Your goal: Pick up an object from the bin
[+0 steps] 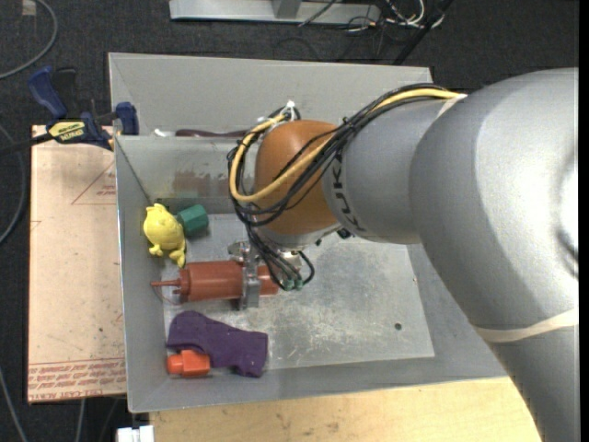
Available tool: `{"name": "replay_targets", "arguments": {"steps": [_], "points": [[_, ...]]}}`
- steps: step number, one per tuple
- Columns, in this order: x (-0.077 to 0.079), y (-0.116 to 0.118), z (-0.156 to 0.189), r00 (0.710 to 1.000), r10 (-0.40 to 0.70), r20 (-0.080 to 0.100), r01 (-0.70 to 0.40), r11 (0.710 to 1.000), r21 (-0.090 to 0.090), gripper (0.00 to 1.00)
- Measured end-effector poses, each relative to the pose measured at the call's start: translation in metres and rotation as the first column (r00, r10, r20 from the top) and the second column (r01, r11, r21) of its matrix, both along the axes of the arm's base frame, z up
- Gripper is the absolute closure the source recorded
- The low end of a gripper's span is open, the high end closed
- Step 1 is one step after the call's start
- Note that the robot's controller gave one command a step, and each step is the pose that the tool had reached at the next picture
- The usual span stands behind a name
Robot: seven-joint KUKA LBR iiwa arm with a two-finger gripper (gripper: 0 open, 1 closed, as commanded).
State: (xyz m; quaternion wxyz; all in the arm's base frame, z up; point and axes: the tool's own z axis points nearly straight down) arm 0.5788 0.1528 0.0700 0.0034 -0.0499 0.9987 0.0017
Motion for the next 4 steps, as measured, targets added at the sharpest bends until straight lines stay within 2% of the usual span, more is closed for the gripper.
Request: {"name": "replay_targets", "arguments": {"steps": [1,2,4], "points": [[-0.002,0.000,0.004,1.000,0.000,-0.006,0.000,1.000,-0.001,1.00],[-0.003,-0.001,0.025,1.000,0.000,-0.010,0.000,1.000,-0.002,1.00],[0.000,0.000,0.055,1.000,0.000,0.001,0.000,1.000,0.001,1.00]]}}
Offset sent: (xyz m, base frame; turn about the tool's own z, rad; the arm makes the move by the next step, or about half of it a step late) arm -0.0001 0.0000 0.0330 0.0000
